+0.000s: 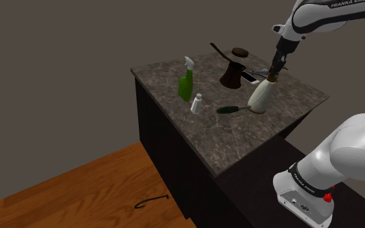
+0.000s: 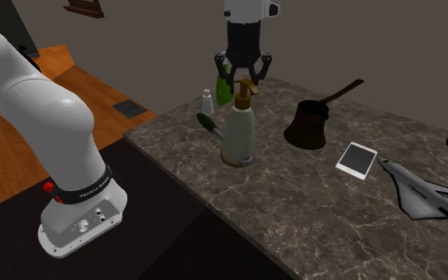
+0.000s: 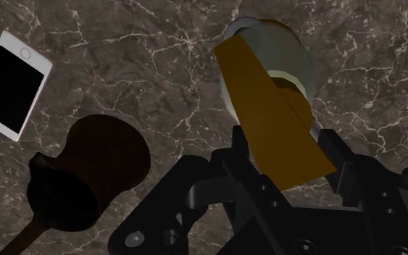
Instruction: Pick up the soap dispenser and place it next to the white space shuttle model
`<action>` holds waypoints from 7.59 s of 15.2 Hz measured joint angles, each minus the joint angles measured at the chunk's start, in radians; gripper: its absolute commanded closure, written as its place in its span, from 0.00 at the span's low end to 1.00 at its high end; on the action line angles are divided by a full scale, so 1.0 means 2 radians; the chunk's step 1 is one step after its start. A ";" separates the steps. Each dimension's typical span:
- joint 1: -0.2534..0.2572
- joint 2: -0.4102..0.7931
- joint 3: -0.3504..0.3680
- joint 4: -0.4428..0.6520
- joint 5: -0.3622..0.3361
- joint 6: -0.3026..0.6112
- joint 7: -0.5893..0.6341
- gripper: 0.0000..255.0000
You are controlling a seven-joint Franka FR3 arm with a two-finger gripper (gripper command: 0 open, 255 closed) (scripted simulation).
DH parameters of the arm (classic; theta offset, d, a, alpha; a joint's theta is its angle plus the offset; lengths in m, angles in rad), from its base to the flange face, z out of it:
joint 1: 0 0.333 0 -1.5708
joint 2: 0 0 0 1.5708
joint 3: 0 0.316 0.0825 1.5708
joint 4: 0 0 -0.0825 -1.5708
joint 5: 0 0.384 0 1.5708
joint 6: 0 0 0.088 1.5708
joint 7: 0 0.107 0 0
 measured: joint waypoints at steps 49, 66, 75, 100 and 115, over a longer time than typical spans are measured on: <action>0.018 0.038 0.031 0.364 0.037 -0.327 -0.035 1.00; -0.017 0.114 -0.061 0.434 0.057 -0.315 -0.162 1.00; -0.075 0.221 -0.146 0.463 0.127 -0.255 -0.292 1.00; -0.236 0.431 -0.162 0.519 0.285 -0.158 -0.455 1.00; -0.218 0.436 -0.156 0.419 0.293 -0.059 -0.464 1.00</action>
